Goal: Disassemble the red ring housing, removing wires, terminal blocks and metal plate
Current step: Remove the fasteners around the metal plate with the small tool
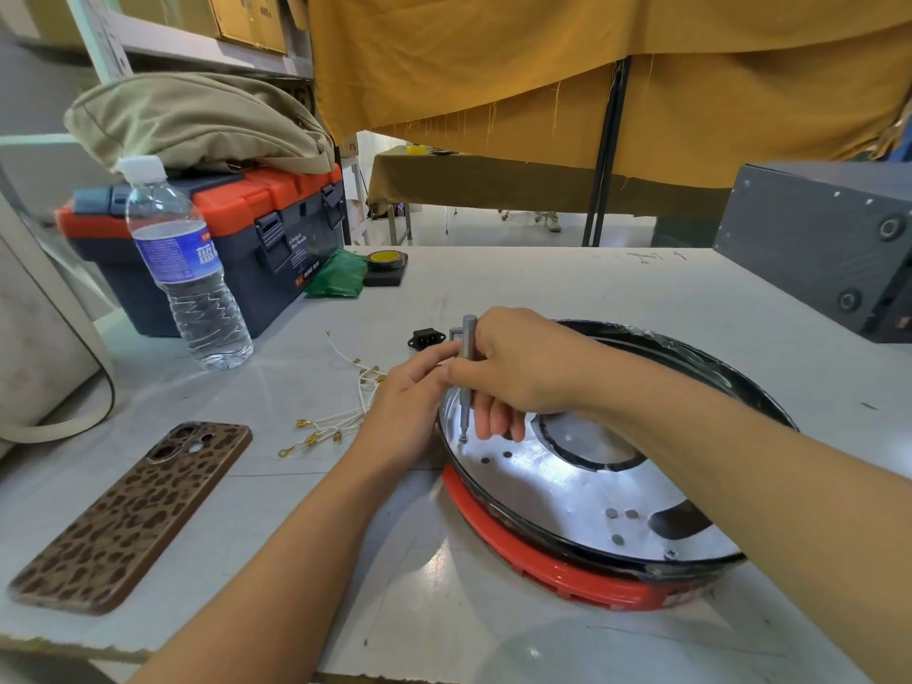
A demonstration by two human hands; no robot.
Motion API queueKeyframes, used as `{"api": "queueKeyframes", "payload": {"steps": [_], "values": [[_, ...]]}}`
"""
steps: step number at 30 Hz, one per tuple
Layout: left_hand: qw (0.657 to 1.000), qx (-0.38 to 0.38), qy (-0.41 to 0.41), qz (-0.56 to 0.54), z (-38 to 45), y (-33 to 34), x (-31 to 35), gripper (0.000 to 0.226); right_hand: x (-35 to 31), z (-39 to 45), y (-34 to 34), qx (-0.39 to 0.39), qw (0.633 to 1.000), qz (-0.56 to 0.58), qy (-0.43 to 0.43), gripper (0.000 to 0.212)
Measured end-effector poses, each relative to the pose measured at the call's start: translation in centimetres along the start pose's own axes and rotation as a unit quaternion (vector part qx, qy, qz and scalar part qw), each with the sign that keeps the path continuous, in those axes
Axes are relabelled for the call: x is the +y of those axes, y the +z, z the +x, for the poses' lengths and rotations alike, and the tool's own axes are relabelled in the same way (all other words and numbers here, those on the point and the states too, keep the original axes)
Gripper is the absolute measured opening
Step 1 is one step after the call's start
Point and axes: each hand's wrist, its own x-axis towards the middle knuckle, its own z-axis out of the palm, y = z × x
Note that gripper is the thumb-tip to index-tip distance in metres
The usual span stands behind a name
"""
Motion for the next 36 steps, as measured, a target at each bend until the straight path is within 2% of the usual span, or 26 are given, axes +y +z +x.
{"api": "queueKeyframes", "payload": {"steps": [5, 14, 18, 23, 26, 31, 36], "values": [[1.0, -0.003, 0.015, 0.023, -0.1, -0.1, 0.1, 0.035, 0.1, 0.0, -0.4, -0.042, 0.999, 0.001, -0.033, 0.037], [1.0, -0.008, 0.008, 0.01, -0.1, -0.1, 0.2, 0.026, 0.3, -0.5, -1.7, -0.105, 0.993, 0.034, -0.044, 0.029], [1.0, -0.001, 0.003, 0.012, -0.1, 0.0, 0.2, 0.025, 0.6, -0.5, -1.0, -0.077, 0.995, 0.042, -0.049, 0.034], [0.999, -0.003, -0.008, -0.036, -0.2, 0.2, 0.3, 0.026, 1.2, -0.3, -0.3, -0.056, 0.989, 0.122, -0.064, 0.046], [0.999, 0.0, -0.005, -0.034, -0.2, 0.2, 0.3, 0.025, 1.7, -0.4, -0.1, -0.033, 0.98, 0.19, -0.054, 0.029], [1.0, 0.005, -0.005, -0.028, -0.2, 0.2, 0.1, 0.026, 1.8, 0.0, 1.1, 0.049, 0.991, 0.108, -0.07, 0.035], [1.0, -0.004, -0.005, -0.018, 0.0, 0.1, 0.1, 0.025, 2.0, 0.1, 1.1, 0.043, 0.993, 0.081, -0.075, 0.029]]}}
